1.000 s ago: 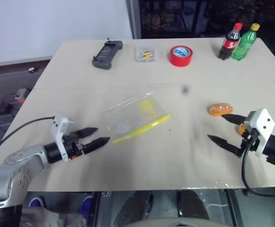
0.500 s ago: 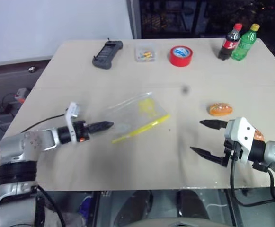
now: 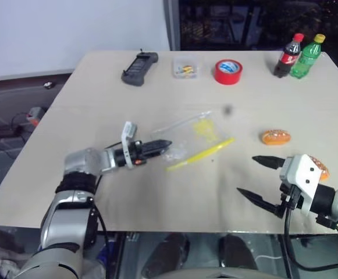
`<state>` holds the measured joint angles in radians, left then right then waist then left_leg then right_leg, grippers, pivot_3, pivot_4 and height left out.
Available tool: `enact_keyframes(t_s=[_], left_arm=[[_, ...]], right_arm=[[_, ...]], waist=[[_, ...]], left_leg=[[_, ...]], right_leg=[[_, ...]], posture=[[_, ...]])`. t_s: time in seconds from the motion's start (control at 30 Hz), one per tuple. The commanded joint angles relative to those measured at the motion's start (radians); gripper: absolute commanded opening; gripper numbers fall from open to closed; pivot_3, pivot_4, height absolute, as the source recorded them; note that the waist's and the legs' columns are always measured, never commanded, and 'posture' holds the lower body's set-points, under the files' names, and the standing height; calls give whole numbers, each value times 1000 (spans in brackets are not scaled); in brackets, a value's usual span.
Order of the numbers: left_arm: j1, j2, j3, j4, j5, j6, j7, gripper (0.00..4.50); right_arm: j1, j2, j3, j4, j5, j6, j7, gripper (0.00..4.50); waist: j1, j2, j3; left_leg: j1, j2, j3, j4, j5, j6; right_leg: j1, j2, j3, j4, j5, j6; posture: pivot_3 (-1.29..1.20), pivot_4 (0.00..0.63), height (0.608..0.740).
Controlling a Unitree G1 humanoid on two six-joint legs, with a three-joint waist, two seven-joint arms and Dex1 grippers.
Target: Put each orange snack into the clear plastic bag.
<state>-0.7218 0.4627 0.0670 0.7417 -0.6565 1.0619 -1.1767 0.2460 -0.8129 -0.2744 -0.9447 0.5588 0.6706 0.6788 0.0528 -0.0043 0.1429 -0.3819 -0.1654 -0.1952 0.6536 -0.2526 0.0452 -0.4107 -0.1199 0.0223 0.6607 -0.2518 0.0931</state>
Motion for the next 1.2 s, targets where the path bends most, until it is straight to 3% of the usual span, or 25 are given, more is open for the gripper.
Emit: enact_keyframes(t_s=[0.03, 0.2, 0.3, 0.47, 0.7, 0.83, 0.93, 1.2], left_arm=[[12, -77, -29, 89, 49, 19, 40, 3173], [-16, -150, 18, 115, 55, 34, 117, 971], [-38, -181, 69, 131, 47, 54, 180, 78], [-57, -202, 172, 60, -22, 195, 264, 78], [-80, -245, 420, -145, -176, 486, 466, 78], [-75, -271, 515, -227, -261, 551, 585, 78], [-63, -280, 544, -268, -367, 553, 687, 78], [-39, -272, 566, -298, -604, 553, 906, 78]], right_arm=[[20, 6, -39, -48, -2, -7, -27, 4500], [26, 22, -18, -65, -19, -8, -73, 4500], [17, 26, 7, -62, -34, -12, -90, 4500], [-55, 14, 122, -37, -165, -59, -138, 4500], [-222, 35, 469, 217, -650, -280, -294, 4500], [-311, 102, 579, 385, -833, -378, -368, 4500], [-362, 149, 618, 499, -935, -438, -416, 4500], [-450, 290, 627, 680, -1006, -533, -467, 4500]], waist=[[1, -1, -1], [7, 2, -6], [17, 4, -10], [14, 5, -11], [-4, -8, -3], [-27, -10, -2], [-40, -11, -2], [-41, -11, -2]], left_leg=[[0, 0, 0, 0, 0, 0], [0, 0, 0, 1, 0, 0], [1, 0, 0, 1, -1, 2], [4, 1, 0, 1, -1, 2], [-2, 0, -1, 2, 2, -2], [-5, 1, -1, 1, 2, -3], [-5, 1, -1, 2, 2, -3], [-3, 2, 0, 2, 2, -4]], right_leg=[[0, 0, 0, 0, 0, 1], [0, -1, 0, 0, 0, 1], [2, 0, 0, 0, 0, 2], [5, 1, 0, 0, -1, 7], [-3, 3, 1, 0, 2, 3], [-7, 3, 1, 0, 2, 2], [-6, 4, 2, 1, 2, 2], [-6, 6, 4, 3, 2, 1]], posture=[[0, 150, 740], [0, 150, 740], [0, 150, 740], [0, 150, 740], [0, 150, 740], [0, 150, 740], [0, 150, 740], [0, 150, 740]])
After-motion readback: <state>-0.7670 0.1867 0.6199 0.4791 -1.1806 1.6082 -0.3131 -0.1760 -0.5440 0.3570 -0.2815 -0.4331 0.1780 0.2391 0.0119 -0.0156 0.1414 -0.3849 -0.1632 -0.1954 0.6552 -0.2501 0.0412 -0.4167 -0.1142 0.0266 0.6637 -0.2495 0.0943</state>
